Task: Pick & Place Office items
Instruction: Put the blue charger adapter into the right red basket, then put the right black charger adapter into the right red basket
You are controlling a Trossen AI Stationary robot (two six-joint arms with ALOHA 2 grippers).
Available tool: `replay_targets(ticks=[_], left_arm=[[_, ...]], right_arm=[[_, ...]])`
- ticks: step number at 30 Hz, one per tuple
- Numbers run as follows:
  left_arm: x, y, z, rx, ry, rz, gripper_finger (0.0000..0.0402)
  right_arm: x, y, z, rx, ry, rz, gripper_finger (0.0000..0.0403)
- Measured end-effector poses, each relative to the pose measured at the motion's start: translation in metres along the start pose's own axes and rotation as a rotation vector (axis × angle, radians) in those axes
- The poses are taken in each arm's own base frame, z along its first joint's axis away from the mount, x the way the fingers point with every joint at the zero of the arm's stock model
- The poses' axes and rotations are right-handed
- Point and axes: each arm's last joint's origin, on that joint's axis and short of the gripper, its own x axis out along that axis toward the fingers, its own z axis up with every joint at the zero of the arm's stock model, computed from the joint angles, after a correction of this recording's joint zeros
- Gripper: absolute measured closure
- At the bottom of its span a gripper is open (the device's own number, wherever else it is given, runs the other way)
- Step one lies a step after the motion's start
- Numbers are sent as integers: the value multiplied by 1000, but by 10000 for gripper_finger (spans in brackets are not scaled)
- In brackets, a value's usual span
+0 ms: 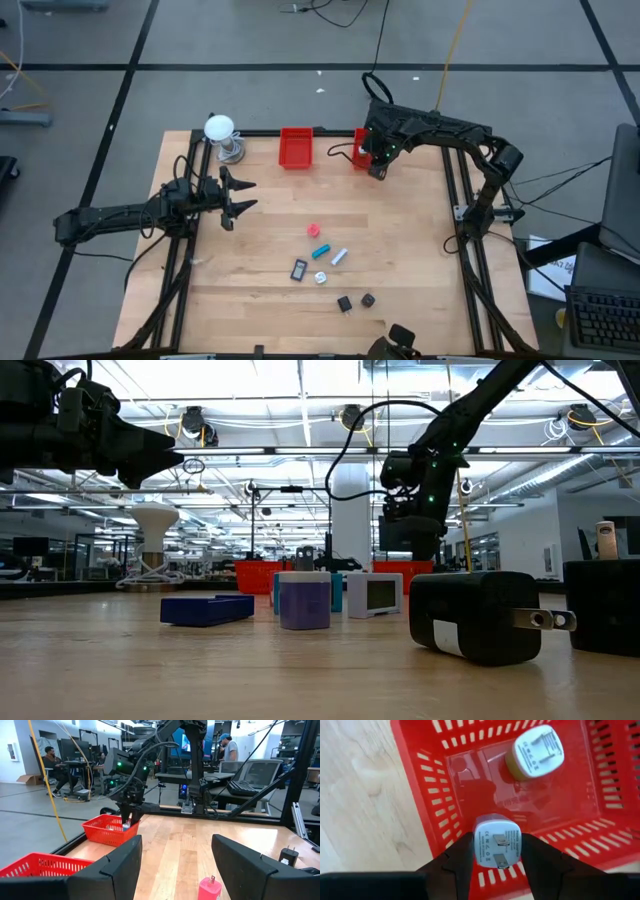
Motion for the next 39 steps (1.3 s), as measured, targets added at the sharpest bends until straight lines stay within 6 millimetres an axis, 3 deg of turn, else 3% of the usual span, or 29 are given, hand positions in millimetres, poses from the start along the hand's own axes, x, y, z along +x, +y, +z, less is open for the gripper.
replay_targets(ticks=[8,17,22,27,31,36,39], left_arm=[[0,0,0,0,0,0,158],[0,0,0,0,0,0,158],[0,0,0,0,0,0,158],[0,0,0,0,0,0,158],[0,0,0,0,0,-1,158],[0,0,0,0,0,0,158],[0,0,0,0,0,-1,158]], right_arm=[[1,0,-1,-1,0,-3,260],[0,2,1,-7,0,-11,230],[-13,7,8,-23,-35,-68,223],[-41,17,11,-39,-128,-77,227],[-80,32,6,13,-205,-54,235],[-129,65,-22,82,-312,157,244],[-137,91,-50,60,-413,250,247]])
